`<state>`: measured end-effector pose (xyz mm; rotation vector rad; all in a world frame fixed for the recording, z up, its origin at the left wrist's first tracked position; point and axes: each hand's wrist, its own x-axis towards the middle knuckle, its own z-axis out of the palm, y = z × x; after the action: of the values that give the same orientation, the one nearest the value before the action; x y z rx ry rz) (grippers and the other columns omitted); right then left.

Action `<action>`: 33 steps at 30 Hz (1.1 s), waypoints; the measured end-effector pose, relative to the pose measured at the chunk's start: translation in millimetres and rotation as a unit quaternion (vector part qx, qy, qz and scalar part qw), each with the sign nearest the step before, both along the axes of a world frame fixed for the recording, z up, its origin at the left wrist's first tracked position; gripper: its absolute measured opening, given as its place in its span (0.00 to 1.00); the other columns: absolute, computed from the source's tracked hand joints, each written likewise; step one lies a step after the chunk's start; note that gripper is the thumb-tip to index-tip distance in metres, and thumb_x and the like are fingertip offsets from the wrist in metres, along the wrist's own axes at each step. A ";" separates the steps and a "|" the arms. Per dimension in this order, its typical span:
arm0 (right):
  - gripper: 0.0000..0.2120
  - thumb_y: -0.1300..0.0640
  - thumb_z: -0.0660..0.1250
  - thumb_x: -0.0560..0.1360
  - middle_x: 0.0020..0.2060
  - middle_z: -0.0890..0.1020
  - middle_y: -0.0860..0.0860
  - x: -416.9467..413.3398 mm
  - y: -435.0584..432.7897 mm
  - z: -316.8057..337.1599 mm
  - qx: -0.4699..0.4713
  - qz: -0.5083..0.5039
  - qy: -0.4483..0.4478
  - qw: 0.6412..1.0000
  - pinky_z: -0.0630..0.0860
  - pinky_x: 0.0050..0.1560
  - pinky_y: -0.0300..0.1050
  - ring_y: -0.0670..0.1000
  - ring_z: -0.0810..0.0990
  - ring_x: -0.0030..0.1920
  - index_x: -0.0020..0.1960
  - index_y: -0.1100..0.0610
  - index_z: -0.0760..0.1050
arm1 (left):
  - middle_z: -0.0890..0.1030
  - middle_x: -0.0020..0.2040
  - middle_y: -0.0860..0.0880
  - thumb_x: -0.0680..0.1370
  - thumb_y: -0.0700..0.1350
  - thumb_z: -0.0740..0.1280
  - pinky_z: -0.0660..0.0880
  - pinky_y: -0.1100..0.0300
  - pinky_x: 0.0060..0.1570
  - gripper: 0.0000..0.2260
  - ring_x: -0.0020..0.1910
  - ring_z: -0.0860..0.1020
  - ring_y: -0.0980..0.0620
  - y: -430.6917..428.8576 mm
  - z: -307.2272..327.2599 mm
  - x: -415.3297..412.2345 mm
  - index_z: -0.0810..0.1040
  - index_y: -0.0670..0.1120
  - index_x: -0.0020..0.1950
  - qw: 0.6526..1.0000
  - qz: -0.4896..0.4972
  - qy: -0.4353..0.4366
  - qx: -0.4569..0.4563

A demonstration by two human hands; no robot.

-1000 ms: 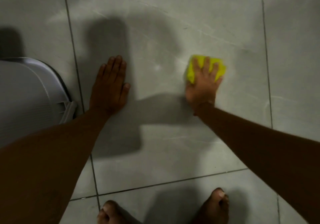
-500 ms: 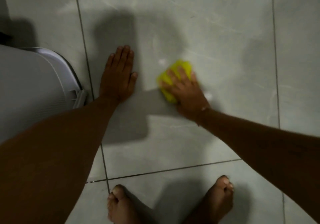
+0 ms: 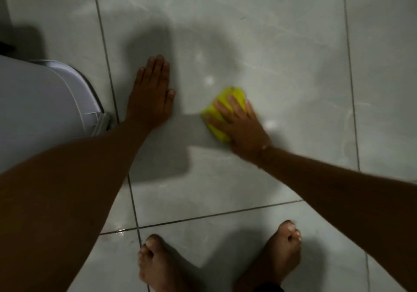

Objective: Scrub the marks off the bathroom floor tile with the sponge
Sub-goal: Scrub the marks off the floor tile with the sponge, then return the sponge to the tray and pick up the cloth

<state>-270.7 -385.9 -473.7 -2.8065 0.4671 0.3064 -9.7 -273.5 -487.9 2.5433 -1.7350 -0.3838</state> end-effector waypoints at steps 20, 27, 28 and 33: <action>0.12 0.65 0.68 0.76 0.51 0.82 0.56 21.0 47.0 303.6 0.532 -0.477 -0.091 0.694 0.76 0.51 0.45 0.53 0.80 0.51 0.59 0.62 0.74 | 0.80 0.58 0.42 0.68 0.38 0.65 0.70 0.57 0.50 0.22 0.57 0.77 0.45 43.2 293.6 -106.8 0.79 0.45 0.61 0.618 0.468 0.628 0.067; 0.15 0.61 0.67 0.77 0.58 0.82 0.60 100.4 111.4 396.7 0.643 -0.485 -0.062 0.590 0.79 0.58 0.58 0.59 0.82 0.58 0.64 0.61 0.73 | 0.81 0.36 0.46 0.74 0.44 0.70 0.71 0.60 0.30 0.09 0.34 0.78 0.53 152.7 423.5 -42.6 0.82 0.39 0.49 0.657 0.451 0.604 -0.015; 0.14 0.60 0.68 0.77 0.57 0.83 0.60 115.3 124.1 403.0 0.628 -0.468 -0.061 0.619 0.80 0.58 0.57 0.59 0.82 0.57 0.62 0.61 0.74 | 0.81 0.36 0.46 0.76 0.42 0.70 0.70 0.62 0.28 0.07 0.33 0.78 0.52 170.1 434.3 -32.2 0.82 0.39 0.49 0.668 0.467 0.578 -0.038; 0.13 0.46 0.71 0.73 0.41 0.83 0.55 183.6 186.4 406.1 0.417 -0.329 -0.041 0.846 0.78 0.43 0.50 0.56 0.81 0.42 0.45 0.57 0.77 | 0.84 0.32 0.52 0.76 0.37 0.71 0.73 0.68 0.25 0.03 0.30 0.81 0.57 238.8 451.5 13.9 0.82 0.44 0.45 0.666 0.572 0.462 -0.126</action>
<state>-87.1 -199.5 -67.7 -1.6807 0.9564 0.1678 4.2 -34.7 -36.4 1.9967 0.2232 -0.9414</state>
